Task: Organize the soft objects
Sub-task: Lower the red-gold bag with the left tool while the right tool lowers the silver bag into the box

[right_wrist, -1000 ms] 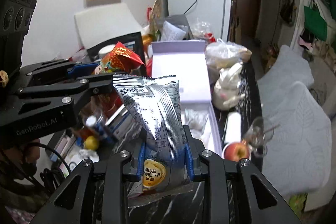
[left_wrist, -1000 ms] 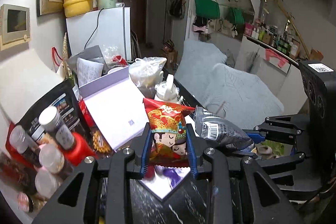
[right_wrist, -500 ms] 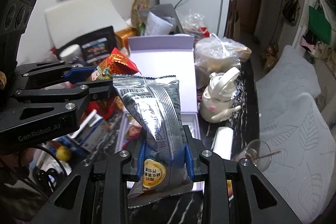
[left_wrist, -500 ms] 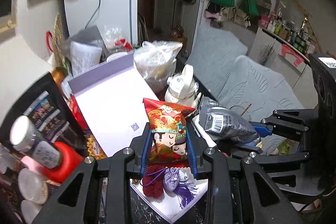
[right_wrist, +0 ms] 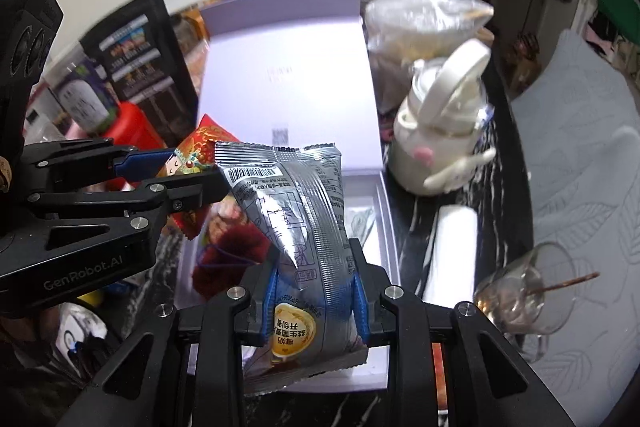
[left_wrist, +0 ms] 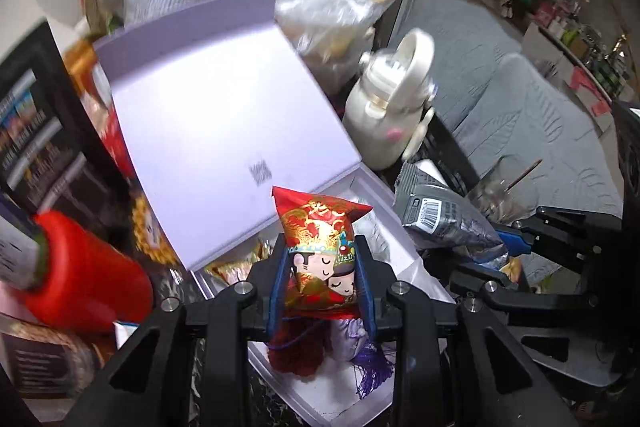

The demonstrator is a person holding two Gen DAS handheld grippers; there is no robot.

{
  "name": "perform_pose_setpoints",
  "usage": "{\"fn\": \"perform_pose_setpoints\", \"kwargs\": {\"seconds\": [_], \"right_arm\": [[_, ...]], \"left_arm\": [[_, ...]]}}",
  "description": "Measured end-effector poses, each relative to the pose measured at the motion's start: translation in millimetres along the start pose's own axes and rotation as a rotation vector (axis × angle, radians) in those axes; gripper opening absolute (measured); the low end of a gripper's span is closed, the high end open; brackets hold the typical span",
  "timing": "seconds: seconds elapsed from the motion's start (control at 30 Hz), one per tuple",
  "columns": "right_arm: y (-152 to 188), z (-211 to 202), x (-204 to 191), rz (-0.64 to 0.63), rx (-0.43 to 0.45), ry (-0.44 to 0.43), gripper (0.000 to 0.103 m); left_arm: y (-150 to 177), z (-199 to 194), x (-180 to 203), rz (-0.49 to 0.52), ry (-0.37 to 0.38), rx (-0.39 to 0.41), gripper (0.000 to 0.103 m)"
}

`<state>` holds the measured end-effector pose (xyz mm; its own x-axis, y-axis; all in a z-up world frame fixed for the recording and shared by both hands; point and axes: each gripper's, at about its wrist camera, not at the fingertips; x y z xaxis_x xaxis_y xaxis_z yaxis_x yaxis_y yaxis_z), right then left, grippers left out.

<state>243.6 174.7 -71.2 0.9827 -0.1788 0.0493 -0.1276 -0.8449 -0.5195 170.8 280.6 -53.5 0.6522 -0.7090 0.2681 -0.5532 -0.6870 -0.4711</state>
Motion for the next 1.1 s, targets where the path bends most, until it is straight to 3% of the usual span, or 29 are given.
{"fn": "perform_pose_setpoints", "kwargs": {"seconds": [0.4, 1.1], "right_arm": [[30, 50, -3, 0.028, -0.1, -0.037, 0.03], [41, 85, 1, 0.054, -0.138, -0.032, 0.032]], "left_arm": [[33, 57, -10, -0.031, -0.017, -0.148, 0.03], [37, 109, -13, -0.031, -0.037, -0.188, 0.03]]}}
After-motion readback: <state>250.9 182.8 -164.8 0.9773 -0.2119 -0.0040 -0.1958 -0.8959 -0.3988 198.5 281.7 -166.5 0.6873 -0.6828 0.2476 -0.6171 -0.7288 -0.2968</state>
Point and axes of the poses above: each gripper's, at about its wrist camera, not at the fingertips, and z roughly the way its jaws point, x to its right, y to its underside, and after that the axes turned 15 degrees about -z, right-handed
